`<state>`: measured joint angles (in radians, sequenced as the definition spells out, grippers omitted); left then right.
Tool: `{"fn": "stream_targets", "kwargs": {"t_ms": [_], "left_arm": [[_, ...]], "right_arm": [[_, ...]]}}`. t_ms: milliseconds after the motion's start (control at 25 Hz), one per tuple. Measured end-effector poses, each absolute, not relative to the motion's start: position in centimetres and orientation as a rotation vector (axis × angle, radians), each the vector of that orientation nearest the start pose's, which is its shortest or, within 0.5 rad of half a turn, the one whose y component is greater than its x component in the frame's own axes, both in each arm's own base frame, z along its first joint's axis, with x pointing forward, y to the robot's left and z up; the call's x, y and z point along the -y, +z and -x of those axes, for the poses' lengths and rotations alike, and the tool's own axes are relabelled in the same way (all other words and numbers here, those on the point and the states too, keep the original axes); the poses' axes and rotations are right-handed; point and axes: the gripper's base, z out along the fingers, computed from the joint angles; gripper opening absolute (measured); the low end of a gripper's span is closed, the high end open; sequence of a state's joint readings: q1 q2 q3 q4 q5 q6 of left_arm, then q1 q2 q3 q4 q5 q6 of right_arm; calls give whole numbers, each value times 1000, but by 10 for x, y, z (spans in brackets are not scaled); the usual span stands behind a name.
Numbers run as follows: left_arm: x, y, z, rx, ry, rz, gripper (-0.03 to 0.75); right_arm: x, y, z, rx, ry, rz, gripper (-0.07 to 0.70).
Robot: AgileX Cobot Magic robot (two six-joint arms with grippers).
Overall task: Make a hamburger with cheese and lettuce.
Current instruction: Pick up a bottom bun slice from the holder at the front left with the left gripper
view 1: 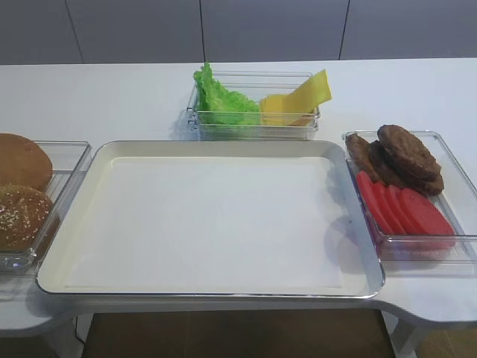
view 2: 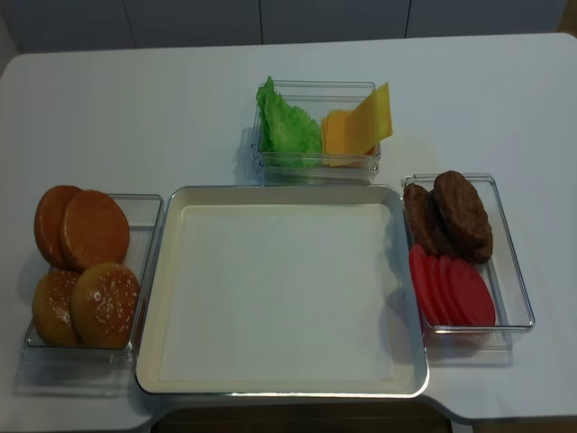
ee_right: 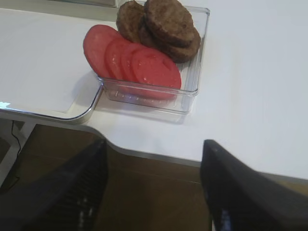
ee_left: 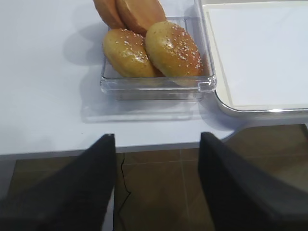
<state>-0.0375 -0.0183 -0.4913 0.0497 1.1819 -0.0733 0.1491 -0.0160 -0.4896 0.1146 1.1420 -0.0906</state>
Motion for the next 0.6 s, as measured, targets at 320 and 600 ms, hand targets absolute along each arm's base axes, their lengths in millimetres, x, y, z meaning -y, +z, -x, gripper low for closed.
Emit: {"fn": "stream_targets", "kwargs": {"t_ms": [320,600], "left_arm": [[-5,265,12,-2154,-4,45,407],[-5,265,12,-2154,-4,45,407]], "right_arm": [[-8,268,11,-2102,174,265,475],[-8,268,11,-2102,174,265,475]]}}
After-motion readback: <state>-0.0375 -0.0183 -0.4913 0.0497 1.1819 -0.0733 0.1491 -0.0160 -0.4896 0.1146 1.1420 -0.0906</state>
